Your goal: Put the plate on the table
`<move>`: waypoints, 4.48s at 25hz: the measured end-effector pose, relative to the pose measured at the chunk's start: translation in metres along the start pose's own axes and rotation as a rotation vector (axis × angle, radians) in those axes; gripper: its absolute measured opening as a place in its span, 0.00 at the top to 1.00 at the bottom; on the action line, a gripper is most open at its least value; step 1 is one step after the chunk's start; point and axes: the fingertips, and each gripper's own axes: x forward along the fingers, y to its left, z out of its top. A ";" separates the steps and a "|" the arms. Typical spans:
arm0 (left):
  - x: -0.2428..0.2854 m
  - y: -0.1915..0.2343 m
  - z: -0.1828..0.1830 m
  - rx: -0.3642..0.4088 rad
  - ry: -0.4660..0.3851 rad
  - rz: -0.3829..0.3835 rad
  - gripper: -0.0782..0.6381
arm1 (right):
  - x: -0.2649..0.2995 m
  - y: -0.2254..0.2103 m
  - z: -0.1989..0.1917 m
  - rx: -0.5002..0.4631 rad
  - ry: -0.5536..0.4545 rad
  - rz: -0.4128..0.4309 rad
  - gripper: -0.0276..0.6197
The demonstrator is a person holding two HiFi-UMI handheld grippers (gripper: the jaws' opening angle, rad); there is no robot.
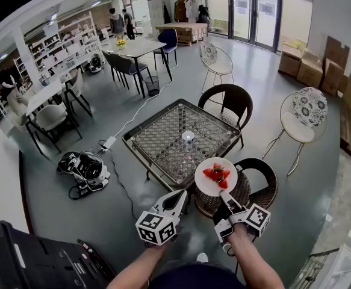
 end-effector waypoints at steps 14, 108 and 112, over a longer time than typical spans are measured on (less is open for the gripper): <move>0.000 -0.002 -0.003 -0.001 0.008 0.007 0.88 | 0.002 -0.004 0.003 0.045 -0.001 0.010 0.93; 0.243 0.278 -0.012 -0.102 0.223 -0.059 0.88 | 0.360 -0.152 0.101 0.031 0.133 -0.211 0.93; 0.244 0.282 -0.026 -0.105 0.241 -0.055 0.88 | 0.367 -0.174 0.101 0.030 0.149 -0.231 0.93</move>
